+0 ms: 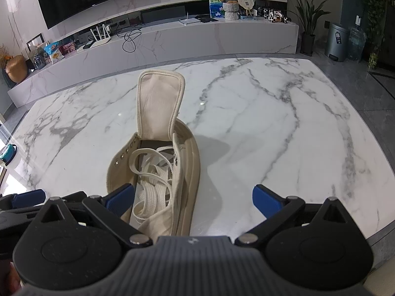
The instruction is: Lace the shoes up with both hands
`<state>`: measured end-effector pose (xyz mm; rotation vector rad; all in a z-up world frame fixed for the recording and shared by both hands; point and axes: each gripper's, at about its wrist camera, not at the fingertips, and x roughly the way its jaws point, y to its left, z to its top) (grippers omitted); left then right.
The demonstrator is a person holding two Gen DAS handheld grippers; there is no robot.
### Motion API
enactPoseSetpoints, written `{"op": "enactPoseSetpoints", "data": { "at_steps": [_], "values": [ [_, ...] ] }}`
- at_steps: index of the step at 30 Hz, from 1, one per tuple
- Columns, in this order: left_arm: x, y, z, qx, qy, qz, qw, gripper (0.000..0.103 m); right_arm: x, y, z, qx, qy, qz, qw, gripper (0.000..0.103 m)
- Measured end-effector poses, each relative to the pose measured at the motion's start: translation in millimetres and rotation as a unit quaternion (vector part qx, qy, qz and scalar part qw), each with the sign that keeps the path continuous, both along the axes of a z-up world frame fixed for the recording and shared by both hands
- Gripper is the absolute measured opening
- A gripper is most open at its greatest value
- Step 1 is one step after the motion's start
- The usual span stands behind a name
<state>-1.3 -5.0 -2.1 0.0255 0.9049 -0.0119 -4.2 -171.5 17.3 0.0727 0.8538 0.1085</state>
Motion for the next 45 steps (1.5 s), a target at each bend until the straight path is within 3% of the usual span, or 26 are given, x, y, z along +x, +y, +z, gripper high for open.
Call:
{"op": "enactPoseSetpoints", "data": {
  "at_steps": [20, 25, 33, 35, 39, 40, 45],
  "values": [
    [0, -2, 0, 0.005, 0.003, -0.003, 1.0, 0.071, 6, -9, -2, 0.002, 0.003, 0.003, 1.0, 0.103],
    [4, 3, 3, -0.022, 0.005, -0.013, 0.9997, 0.071, 11, -12, -3, 0.021, 0.012, 0.015, 1.0, 0.103],
    [19, 7, 7, -0.073, 0.007, -0.048, 0.9962, 0.071, 35, -21, -2, 0.077, 0.016, 0.078, 0.994, 0.101],
    [22, 5, 6, -0.079, 0.009, -0.065, 0.9947, 0.071, 41, -21, 2, 0.082, 0.008, 0.102, 0.991, 0.093],
    [30, -1, -2, -0.084, 0.015, -0.093, 0.992, 0.071, 57, -26, 8, 0.097, 0.002, 0.146, 0.985, 0.057],
    [32, -2, -4, -0.083, 0.016, -0.099, 0.9915, 0.07, 60, -27, 9, 0.102, 0.001, 0.157, 0.982, 0.053],
    [41, -4, -15, -0.095, 0.028, -0.132, 0.9864, 0.043, 70, -15, 9, 0.055, -0.011, 0.253, 0.966, 0.039]
  ]
}}
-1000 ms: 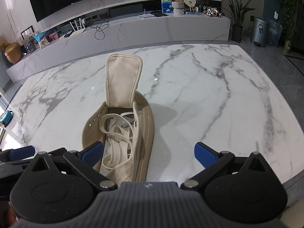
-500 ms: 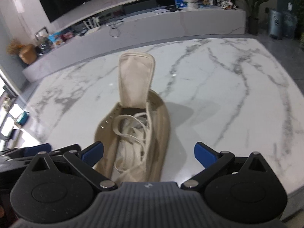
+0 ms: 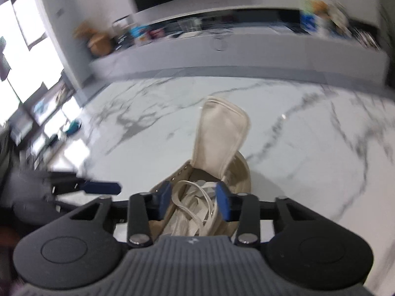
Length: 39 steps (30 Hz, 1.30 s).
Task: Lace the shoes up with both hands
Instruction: 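Grasp the white lace inside the sneaker with the right gripper while the left gripper holds the sneaker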
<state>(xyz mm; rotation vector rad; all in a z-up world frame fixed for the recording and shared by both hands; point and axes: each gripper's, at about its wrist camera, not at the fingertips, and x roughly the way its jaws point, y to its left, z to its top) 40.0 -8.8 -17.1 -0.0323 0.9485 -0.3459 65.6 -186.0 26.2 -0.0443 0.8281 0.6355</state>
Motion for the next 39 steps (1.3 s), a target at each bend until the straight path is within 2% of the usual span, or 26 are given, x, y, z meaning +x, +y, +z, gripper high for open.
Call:
{"op": "enactPoseSetpoints", "data": {
  "at_steps": [2, 4, 8, 11, 16, 21, 26, 28, 30, 32, 34, 39],
  "values": [
    [5, 1, -4, -0.004, 0.003, -0.017, 0.9998, 0.032, 2, 7, -5, -0.029, -0.003, 0.033, 0.999, 0.039],
    [9, 1, -8, -0.006, 0.004, -0.03, 0.9995, 0.029, 7, 14, -12, -0.057, 0.001, 0.06, 0.997, 0.039],
    [12, 3, -10, -0.012, 0.007, -0.052, 0.9986, 0.02, 12, 24, -20, -0.079, -0.004, 0.114, 0.99, 0.04],
    [15, 6, -11, -0.018, 0.014, -0.056, 0.9981, 0.019, 13, 34, -23, -0.099, -0.007, 0.141, 0.985, 0.041],
    [25, 12, -12, -0.032, 0.03, -0.06, 0.9972, 0.019, 19, 47, -37, -0.137, 0.025, 0.167, 0.976, 0.054],
    [29, 14, -13, -0.037, 0.033, -0.062, 0.9968, 0.019, 19, 62, -48, -0.174, 0.046, 0.194, 0.964, 0.054],
    [30, 15, -14, -0.038, 0.032, -0.061, 0.9969, 0.019, 19, 66, -57, -0.198, 0.044, 0.201, 0.958, 0.044],
    [31, 14, -14, -0.038, 0.031, -0.059, 0.9971, 0.019, 20, 62, -57, -0.206, 0.039, 0.198, 0.958, 0.026],
    [32, 13, -14, -0.037, 0.03, -0.057, 0.9972, 0.019, 22, 58, -59, -0.195, 0.053, 0.201, 0.958, 0.012],
    [32, 12, -13, -0.034, 0.029, -0.058, 0.9973, 0.019, 19, 56, -59, -0.195, 0.046, 0.202, 0.959, 0.012],
    [32, 10, -12, -0.029, 0.027, -0.059, 0.9975, 0.019, 19, 52, -58, -0.188, 0.049, 0.191, 0.962, 0.006],
    [28, 10, -2, -0.025, 0.01, -0.066, 0.9974, 0.019, 15, 39, -39, -0.16, 0.038, 0.171, 0.971, 0.006]
  ]
}}
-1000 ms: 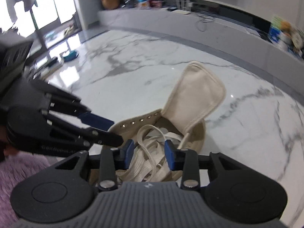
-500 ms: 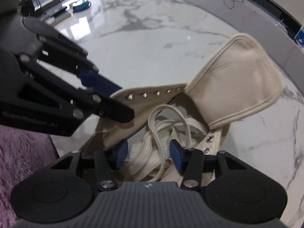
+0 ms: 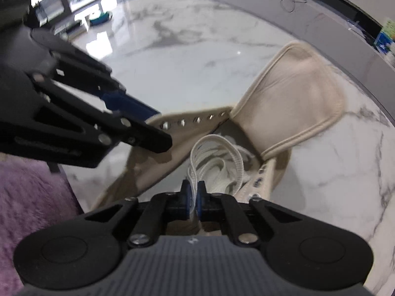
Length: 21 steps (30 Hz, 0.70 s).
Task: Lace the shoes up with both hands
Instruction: 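Grasp the white lace inside the sneaker with the right gripper while the left gripper holds the sneaker, then pull the white lace out of the sneaker with the right gripper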
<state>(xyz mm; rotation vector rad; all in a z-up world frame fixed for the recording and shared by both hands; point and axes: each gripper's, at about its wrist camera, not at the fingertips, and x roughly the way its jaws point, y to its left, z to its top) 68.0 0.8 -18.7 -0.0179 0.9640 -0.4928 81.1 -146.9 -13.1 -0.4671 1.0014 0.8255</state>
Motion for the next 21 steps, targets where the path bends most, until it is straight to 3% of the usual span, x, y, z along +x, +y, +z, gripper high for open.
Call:
{"op": "enactPoseSetpoints", "data": {
  "at_steps": [6, 12, 17, 21],
  "values": [
    [-2, -1, 17, 0.011, -0.023, -0.011, 0.9996, 0.023, 2, -30, 47, 0.036, -0.04, -0.049, 0.997, 0.006],
    [0, -8, 28, 0.03, -0.044, -0.019, 0.9984, 0.024, 7, -71, 83, 0.026, -0.078, -0.098, 0.992, 0.006],
    [5, -12, 30, 0.04, -0.054, -0.018, 0.9976, 0.025, 26, -105, 79, -0.005, -0.082, -0.155, 0.985, 0.006],
    [12, -10, 28, 0.043, -0.054, -0.01, 0.9975, 0.025, 50, -139, 53, -0.02, -0.065, -0.213, 0.975, 0.006]
  ]
}}
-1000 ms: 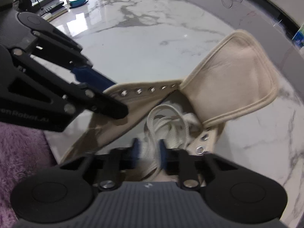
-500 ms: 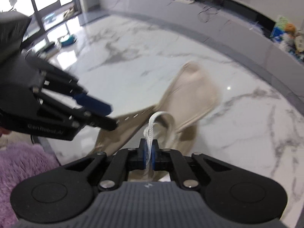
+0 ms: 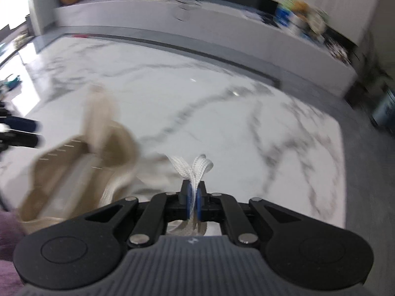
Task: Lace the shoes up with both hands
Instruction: 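Pull the white lace out of the sneaker with the right gripper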
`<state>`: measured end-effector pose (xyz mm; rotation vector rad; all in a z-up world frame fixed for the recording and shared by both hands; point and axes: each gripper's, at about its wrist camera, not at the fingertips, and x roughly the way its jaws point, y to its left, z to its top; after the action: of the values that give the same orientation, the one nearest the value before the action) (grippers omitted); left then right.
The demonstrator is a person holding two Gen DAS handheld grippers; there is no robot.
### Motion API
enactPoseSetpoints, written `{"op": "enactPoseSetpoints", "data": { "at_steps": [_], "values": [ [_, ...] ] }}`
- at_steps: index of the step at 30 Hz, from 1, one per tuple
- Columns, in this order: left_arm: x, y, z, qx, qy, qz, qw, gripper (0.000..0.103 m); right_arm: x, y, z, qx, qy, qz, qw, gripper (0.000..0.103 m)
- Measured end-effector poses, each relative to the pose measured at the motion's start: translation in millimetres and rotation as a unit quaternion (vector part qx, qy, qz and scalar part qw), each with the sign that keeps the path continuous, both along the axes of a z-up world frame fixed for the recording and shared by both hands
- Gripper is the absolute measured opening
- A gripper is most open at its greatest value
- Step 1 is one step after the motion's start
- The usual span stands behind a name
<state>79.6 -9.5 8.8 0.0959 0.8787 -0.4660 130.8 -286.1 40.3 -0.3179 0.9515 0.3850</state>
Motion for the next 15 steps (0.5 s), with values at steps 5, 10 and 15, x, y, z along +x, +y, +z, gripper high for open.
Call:
{"op": "enactPoseSetpoints", "data": {
  "at_steps": [5, 10, 15],
  "values": [
    [7, 0, -4, 0.005, 0.001, 0.0, 1.0, 0.025, 23, -30, -45, 0.011, 0.049, -0.038, 0.998, 0.008],
    [15, -2, -10, 0.017, 0.005, 0.003, 0.9998, 0.025, 22, -50, -69, 0.0, 0.082, -0.05, 0.995, 0.02],
    [22, -6, -14, 0.014, 0.008, -0.008, 0.9998, 0.025, 16, -62, -78, -0.058, 0.07, -0.047, 0.995, 0.042]
  ]
}}
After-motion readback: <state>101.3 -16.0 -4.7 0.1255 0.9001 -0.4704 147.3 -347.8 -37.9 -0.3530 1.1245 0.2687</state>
